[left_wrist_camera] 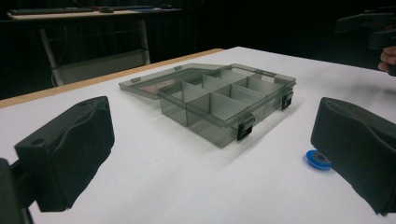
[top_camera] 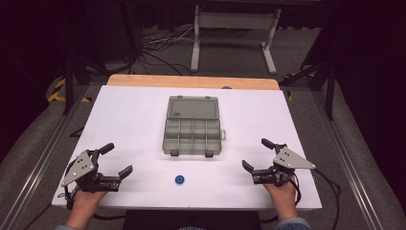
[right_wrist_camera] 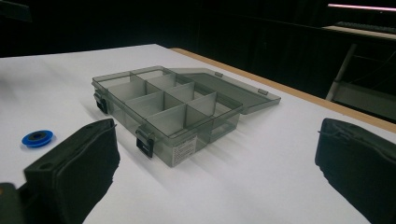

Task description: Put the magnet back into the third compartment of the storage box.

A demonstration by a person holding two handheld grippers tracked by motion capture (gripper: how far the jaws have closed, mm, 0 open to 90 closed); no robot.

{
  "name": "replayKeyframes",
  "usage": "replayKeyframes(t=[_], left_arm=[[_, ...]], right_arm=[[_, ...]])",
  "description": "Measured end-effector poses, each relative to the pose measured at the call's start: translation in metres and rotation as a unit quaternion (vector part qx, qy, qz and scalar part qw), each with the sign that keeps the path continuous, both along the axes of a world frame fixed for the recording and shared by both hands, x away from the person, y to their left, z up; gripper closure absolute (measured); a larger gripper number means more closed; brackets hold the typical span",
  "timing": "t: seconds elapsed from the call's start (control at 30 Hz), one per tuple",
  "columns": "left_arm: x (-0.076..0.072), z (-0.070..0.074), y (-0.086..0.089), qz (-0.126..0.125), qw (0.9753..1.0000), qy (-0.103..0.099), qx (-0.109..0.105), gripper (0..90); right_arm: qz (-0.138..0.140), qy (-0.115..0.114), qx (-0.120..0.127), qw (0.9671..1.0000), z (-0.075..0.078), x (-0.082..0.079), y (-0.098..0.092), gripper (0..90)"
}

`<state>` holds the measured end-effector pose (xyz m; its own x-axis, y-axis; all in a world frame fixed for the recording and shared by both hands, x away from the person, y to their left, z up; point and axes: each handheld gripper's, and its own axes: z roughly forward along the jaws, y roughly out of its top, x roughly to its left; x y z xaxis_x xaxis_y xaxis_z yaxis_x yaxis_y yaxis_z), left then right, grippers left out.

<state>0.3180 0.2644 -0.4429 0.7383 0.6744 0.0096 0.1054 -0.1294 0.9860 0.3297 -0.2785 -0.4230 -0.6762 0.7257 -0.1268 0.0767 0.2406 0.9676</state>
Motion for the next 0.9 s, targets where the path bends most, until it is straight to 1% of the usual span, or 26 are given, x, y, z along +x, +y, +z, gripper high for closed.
replayKeyframes(t=[0.3, 0.47, 0.7, 0.77, 0.9], left_arm=[[-0.0009, 0.0008, -0.0010, 0.006, 0.9999, -0.004, 0.008, 0.4], [-0.0016, 0.0017, -0.0001, 0.008, 0.9999, -0.007, 0.014, 0.4], [-0.0017, 0.0019, -0.0001, 0.011, 0.9998, -0.009, 0.015, 0.4], [-0.0020, 0.0020, 0.0001, 0.011, 0.9998, -0.009, 0.017, 0.4], [-0.0025, 0.0026, 0.0002, 0.010, 0.9998, -0.010, 0.017, 0.4]], right_arm=[[-0.003, -0.008, 0.001, 1.0000, 0.0005, -0.0005, -0.0007, 0.0], [-0.002, -0.007, 0.000, 1.0000, 0.0007, -0.0005, -0.0005, 0.0], [-0.004, -0.006, -0.002, 1.0000, 0.0010, -0.0008, -0.0006, 0.0], [0.001, -0.005, 0.008, 1.0000, 0.0010, 0.0000, -0.0015, 0.0], [-0.002, 0.002, 0.012, 0.9999, 0.0012, 0.0009, -0.0017, 0.0]])
